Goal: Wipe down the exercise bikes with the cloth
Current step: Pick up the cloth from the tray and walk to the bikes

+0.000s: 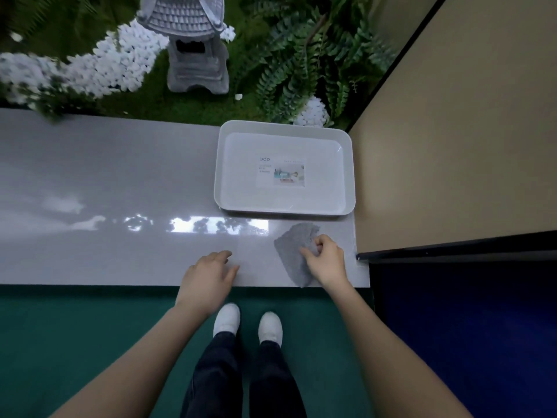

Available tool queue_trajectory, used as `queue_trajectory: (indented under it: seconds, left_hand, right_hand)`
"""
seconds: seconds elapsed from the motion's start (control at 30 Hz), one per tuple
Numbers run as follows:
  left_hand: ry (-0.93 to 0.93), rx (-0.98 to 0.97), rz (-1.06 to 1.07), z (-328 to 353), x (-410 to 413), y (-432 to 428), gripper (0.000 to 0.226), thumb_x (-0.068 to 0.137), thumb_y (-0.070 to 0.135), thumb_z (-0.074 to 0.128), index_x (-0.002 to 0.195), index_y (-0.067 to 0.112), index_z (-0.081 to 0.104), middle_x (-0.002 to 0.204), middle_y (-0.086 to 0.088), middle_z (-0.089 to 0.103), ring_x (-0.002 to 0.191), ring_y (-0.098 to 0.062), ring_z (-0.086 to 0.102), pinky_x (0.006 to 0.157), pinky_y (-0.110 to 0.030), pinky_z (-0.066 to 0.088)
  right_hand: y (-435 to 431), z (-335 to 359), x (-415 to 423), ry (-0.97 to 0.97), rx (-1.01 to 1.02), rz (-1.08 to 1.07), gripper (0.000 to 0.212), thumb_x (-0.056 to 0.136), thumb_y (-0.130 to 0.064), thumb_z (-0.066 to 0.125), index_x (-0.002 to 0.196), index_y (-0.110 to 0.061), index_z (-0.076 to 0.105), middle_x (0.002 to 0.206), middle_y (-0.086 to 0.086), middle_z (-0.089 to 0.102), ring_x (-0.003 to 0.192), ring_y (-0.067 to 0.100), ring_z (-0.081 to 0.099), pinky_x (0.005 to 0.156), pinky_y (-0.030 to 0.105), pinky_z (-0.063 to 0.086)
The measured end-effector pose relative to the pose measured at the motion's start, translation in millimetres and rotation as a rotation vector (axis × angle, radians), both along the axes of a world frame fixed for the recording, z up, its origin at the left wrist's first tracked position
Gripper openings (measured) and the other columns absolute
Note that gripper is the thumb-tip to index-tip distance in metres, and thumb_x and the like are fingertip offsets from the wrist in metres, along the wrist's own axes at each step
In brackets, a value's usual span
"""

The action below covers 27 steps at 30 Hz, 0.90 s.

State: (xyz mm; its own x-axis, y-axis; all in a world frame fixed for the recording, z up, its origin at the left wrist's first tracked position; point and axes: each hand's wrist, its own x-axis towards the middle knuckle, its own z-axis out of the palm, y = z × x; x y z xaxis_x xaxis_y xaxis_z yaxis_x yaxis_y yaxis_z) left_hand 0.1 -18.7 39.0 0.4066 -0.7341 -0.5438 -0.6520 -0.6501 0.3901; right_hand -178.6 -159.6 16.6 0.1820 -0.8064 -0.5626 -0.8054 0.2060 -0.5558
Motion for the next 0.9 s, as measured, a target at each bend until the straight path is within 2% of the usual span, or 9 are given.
queue_trajectory:
  seconds: [0.07,0.17,0.3,0.4,0.53,0.6,0.67,0.8,0.9]
  left_hand:
    - [0.044,-0.019,0.046,17,2,-8,0.043,0.099,0.038,0.039,0.136,0.019,0.046,0.127,0.0,0.058,0.114,-0.02,0.053,0.094,-0.035,0.044]
    - [0.122,-0.075,0.116,47,7,-20,0.04,0.099,0.037,0.039,0.131,0.017,0.052,0.121,-0.001,0.062,0.11,-0.021,0.056,0.091,-0.033,0.044]
    - [0.302,-0.177,0.266,90,13,-37,0.035,0.099,0.035,0.041,0.118,0.014,0.061,0.111,-0.004,0.065,0.101,-0.021,0.057,0.082,-0.027,0.04]
    - [0.608,-0.175,0.439,127,21,-40,0.041,0.098,0.046,0.038,0.111,0.017,0.065,0.106,-0.003,0.068,0.094,-0.018,0.061,0.079,-0.028,0.043]
    - [1.084,-0.212,0.574,170,30,-44,0.052,0.097,0.054,0.035,0.107,0.015,0.069,0.104,-0.004,0.071,0.094,-0.018,0.065,0.09,-0.033,0.047]
    - [1.299,-0.288,0.653,184,33,-45,0.046,0.097,0.05,0.04,0.114,0.017,0.066,0.112,-0.006,0.069,0.102,-0.019,0.063,0.097,-0.037,0.044]
    - [1.396,-0.359,0.721,197,37,-45,0.038,0.097,0.037,0.047,0.119,0.01,0.063,0.118,-0.012,0.066,0.109,-0.025,0.061,0.1,-0.041,0.043]
    - [1.15,-0.535,0.754,214,38,-36,0.016,0.089,0.017,0.062,0.094,0.003,0.067,0.098,-0.018,0.067,0.084,-0.026,0.064,0.077,-0.036,0.05]
    - [0.793,-0.626,0.69,221,36,-26,0.004,0.086,0.014,0.067,0.082,0.014,0.068,0.091,-0.014,0.069,0.08,-0.025,0.064,0.076,-0.037,0.051]
  right_hand:
    - [3,24,7,-0.062,0.002,-0.028,0.015,0.088,-0.019,0.062,0.084,-0.011,0.051,0.078,0.0,0.053,0.064,0.006,0.046,0.047,0.01,0.034]
    - [8,64,20,-0.212,0.004,-0.12,0.01,0.089,-0.017,0.063,0.087,-0.01,0.056,0.078,0.0,0.056,0.064,0.004,0.048,0.048,0.004,0.036]
    - [14,125,42,-0.463,0.028,-0.23,0.005,0.088,-0.013,0.062,0.085,-0.01,0.058,0.08,0.005,0.059,0.076,0.017,0.056,0.065,0.022,0.042]
    - [19,179,59,-0.69,0.061,-0.277,0.009,0.089,-0.008,0.061,0.098,-0.005,0.061,0.089,0.006,0.067,0.08,0.014,0.062,0.068,0.023,0.05]
    - [23,235,73,-0.85,0.092,-0.268,0.019,0.09,-0.007,0.061,0.109,-0.006,0.059,0.097,0.007,0.071,0.088,0.016,0.066,0.076,0.03,0.052]
    - [25,252,76,-0.88,0.1,-0.254,0.02,0.09,-0.008,0.06,0.11,-0.007,0.058,0.098,0.009,0.07,0.088,0.018,0.066,0.076,0.033,0.052]
    - [28,263,76,-0.877,0.089,-0.237,0.02,0.091,-0.007,0.06,0.111,-0.008,0.057,0.097,0.011,0.07,0.086,0.018,0.066,0.075,0.033,0.052]
    - [36,259,74,-0.725,0.009,-0.261,0.021,0.089,-0.014,0.064,0.109,-0.017,0.057,0.103,0.016,0.066,0.091,0.025,0.065,0.069,0.034,0.053]
    - [45,252,80,-0.48,-0.181,-0.178,0.018,0.083,-0.021,0.066,0.098,-0.027,0.057,0.097,0.013,0.061,0.089,0.03,0.061,0.071,0.035,0.05]
